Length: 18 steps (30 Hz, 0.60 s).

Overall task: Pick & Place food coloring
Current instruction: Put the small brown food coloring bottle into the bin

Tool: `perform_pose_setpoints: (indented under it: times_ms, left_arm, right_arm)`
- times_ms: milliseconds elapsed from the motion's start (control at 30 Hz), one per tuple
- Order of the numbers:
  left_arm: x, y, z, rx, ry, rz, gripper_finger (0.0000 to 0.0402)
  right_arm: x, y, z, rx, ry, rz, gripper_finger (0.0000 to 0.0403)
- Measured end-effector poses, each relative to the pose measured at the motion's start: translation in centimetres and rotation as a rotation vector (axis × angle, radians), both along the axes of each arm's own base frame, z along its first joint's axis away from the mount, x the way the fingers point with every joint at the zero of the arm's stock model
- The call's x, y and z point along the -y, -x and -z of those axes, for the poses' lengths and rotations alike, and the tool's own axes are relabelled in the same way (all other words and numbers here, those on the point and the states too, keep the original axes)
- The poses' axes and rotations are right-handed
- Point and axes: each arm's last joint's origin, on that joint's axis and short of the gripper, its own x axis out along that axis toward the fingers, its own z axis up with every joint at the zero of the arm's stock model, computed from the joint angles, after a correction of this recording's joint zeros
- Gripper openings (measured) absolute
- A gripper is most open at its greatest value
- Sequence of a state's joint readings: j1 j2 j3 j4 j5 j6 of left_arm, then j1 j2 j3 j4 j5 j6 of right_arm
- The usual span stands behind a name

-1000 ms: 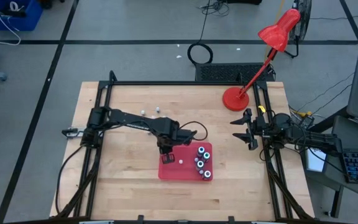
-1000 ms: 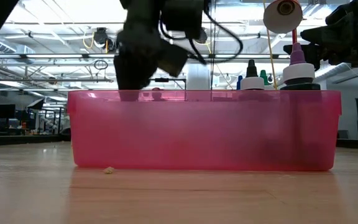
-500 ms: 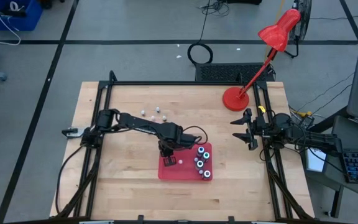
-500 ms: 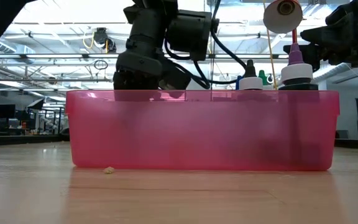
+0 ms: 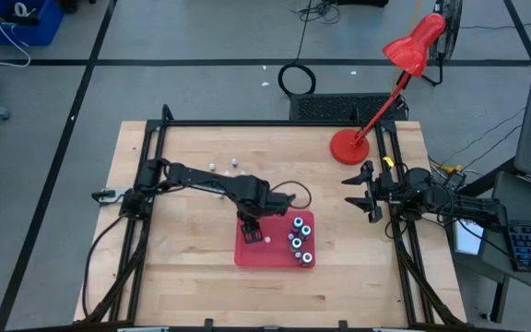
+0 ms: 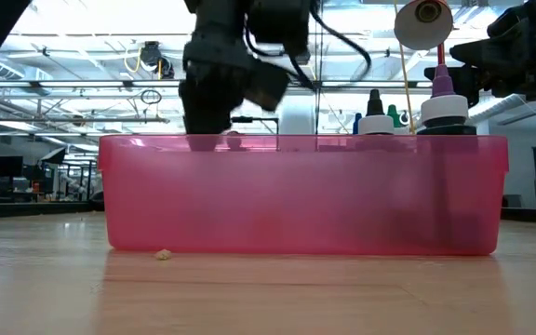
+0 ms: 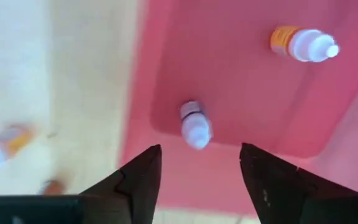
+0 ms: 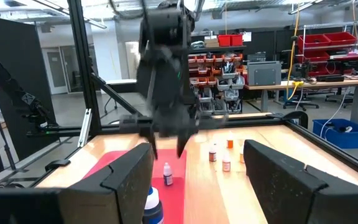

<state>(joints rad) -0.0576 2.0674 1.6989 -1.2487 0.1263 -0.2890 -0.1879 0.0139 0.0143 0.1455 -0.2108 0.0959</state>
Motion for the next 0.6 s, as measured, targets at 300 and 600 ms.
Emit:
perform_pose_setpoints:
  times_ms: [300, 600]
  left_arm:
    - [-2.9, 3.5, -6.2, 0.065, -0.272, -0.046, 0.0224]
    - [-7.5, 8.2, -4.9, 0.095, -0.254, -0.186, 0.0225]
  right_arm:
    - [0.0, 0.0, 0.0, 0.002, 0.0, 0.0, 0.0238]
    - [0.0, 0.0, 0.0, 0.001, 0.0, 0.0, 0.0238]
